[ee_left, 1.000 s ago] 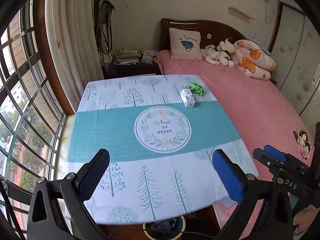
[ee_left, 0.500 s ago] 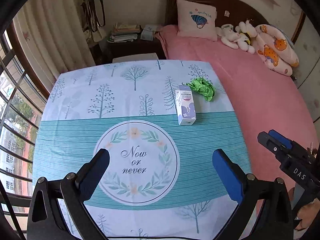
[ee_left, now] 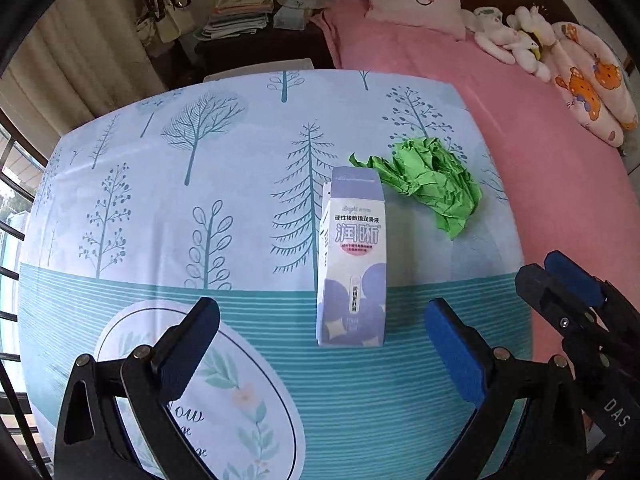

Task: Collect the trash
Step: 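Grasp the white lubricant box with the left tool while the right tool grasps the green wrapper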

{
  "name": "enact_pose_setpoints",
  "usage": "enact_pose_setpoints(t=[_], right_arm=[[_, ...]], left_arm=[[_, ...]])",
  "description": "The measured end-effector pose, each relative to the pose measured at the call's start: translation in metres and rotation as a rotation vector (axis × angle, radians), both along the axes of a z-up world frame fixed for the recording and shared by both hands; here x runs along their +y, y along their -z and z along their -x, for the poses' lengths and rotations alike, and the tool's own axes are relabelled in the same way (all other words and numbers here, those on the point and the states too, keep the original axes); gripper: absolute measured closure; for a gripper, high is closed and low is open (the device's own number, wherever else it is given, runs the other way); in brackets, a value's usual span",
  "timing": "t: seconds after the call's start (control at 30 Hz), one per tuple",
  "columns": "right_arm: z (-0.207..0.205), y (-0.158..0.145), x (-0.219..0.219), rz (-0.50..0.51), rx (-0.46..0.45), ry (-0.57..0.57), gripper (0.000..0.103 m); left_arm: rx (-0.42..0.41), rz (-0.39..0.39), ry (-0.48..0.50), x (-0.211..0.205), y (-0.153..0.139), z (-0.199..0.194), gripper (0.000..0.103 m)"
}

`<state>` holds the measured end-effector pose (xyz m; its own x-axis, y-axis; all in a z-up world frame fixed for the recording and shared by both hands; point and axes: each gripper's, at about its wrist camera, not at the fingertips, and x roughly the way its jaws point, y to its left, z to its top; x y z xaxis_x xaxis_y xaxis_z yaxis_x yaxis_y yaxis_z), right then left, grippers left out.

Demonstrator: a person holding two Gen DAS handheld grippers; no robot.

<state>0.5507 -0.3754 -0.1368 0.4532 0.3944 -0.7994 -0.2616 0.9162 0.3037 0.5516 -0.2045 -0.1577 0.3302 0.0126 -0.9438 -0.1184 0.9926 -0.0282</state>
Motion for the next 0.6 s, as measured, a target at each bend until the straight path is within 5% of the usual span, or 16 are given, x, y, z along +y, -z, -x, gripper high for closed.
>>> enact_pose_setpoints(t=[0.13, 0.27, 0.37, 0.6], right_arm=[[-0.018, 0.009, 0.004, 0.006, 0.002, -0.017, 0.043], [-0.028, 0.016, 0.013, 0.015, 0.002, -0.042, 0.043], [-0.035, 0.022, 0.023, 0.024, 0.004, -0.061, 0.043], [-0.052, 0.033, 0.049, 0.084, -0.022, -0.095, 0.043]], left_arm=[[0.041, 0.031, -0.020, 0.002, 0.021, -0.017, 0.015], [0.064, 0.069, -0.046, 0.007, 0.033, -0.025, 0.040], [0.036, 0.039, -0.035, 0.009, 0.030, -0.024, 0.069], [0.007, 0.057, -0.085, 0.040, 0.023, -0.012, 0.069]])
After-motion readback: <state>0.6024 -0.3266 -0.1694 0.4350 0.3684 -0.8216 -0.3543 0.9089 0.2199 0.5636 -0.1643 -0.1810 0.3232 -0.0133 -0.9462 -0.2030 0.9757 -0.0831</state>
